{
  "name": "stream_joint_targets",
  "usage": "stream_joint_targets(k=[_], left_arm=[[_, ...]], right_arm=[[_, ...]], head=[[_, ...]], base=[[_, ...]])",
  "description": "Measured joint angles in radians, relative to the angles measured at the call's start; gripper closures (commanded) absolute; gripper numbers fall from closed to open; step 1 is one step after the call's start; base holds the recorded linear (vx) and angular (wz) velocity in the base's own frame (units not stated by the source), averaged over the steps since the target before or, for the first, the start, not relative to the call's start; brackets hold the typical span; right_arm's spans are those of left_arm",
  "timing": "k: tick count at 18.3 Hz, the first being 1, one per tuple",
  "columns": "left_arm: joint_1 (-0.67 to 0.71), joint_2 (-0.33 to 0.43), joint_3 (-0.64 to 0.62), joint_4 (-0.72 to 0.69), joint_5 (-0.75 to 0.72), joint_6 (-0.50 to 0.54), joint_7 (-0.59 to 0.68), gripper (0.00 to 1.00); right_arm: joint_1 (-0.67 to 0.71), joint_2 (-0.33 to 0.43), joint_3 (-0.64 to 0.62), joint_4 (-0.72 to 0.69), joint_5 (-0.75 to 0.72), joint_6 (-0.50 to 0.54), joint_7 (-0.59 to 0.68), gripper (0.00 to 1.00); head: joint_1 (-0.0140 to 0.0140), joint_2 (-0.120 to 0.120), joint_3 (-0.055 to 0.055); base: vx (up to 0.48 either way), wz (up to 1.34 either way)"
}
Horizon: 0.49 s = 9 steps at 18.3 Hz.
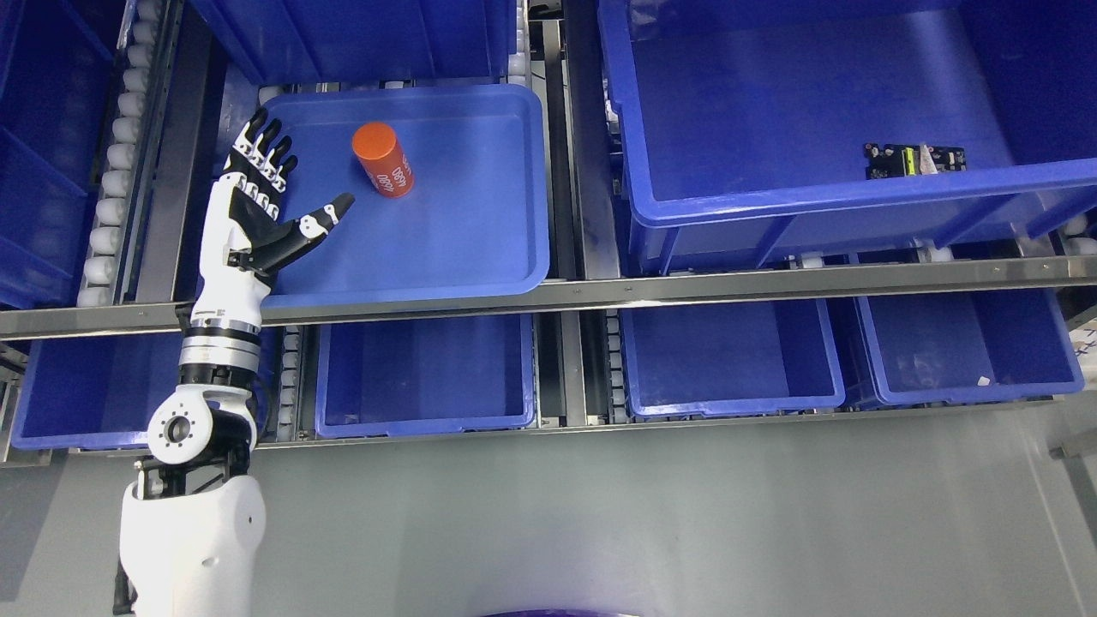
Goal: Grab orange capacitor from left shelf to right desk
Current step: 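Reach the left hand toward the orange capacitor in the blue bin, then close the left hand around the orange capacitor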
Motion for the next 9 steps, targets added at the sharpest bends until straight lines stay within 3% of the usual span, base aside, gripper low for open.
stream_joint_targets(k=[9], left_arm=[[-0.173, 0.032, -0.086, 0.181, -0.124, 0.009, 0.000, 0.01]], right_arm=[[0.000, 0.000, 0.000, 0.000, 0.000, 0.000, 0.000, 0.00]], head=[[0.0000, 0.000, 0.000]], base=[[0.000, 0.00]])
